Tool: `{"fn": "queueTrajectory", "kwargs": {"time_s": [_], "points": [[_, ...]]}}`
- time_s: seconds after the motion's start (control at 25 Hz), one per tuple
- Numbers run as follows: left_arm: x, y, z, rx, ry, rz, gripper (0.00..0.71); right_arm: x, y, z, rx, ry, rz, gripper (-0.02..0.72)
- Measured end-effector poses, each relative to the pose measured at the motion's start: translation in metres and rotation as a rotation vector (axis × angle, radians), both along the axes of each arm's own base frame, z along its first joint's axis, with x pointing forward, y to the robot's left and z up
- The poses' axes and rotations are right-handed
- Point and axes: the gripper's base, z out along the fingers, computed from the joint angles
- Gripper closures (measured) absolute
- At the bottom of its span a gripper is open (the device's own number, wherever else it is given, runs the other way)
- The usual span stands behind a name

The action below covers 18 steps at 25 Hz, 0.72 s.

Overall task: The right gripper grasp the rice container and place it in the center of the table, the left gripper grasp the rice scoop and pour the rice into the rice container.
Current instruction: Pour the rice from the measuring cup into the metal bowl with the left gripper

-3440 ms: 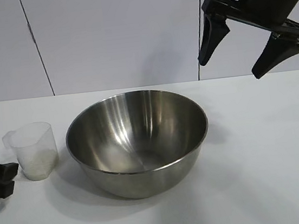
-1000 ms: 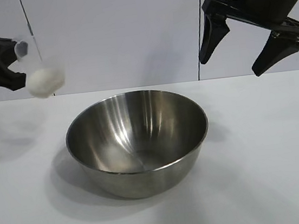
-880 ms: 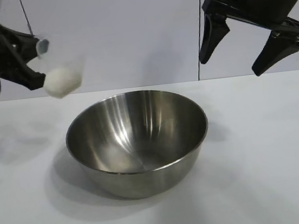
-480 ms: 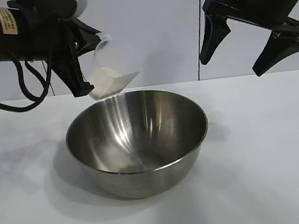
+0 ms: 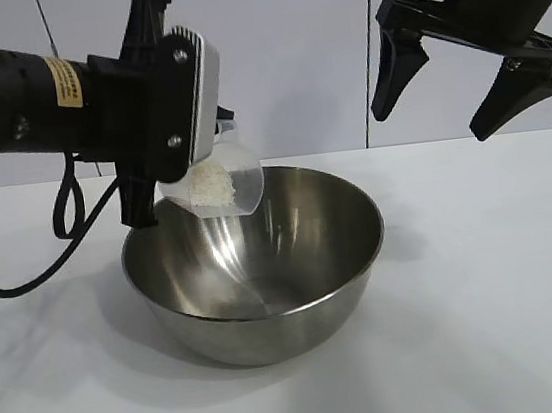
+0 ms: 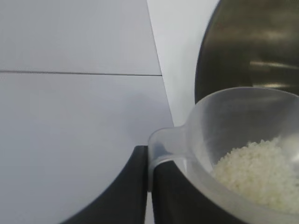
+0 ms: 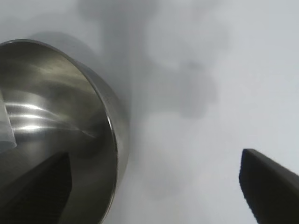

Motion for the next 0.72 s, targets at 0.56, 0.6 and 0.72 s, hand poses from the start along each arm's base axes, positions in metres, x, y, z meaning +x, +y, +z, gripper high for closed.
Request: {"fn": "queueTrajectory", "kwargs": {"time_s": [0.56, 0.6, 0.72], "points": [[-0.0031, -0.0079, 0.0046, 0.204, -0.323, -0.213, 0.701, -0.0011, -0.0004, -0.0005, -0.007, 0.011, 0.006, 0.032], [-0.0040, -0.0086, 0.0046, 0.212, -0.335, -0.231, 0.701, -0.0011, -0.0004, -0.0005, -0.007, 0.012, 0.007, 0.033], [-0.0070, -0.0109, 0.0045, 0.233, -0.370, -0.286, 0.701, -0.0011, -0.0005, -0.0006, -0.008, 0.011, 0.007, 0.033]]}}
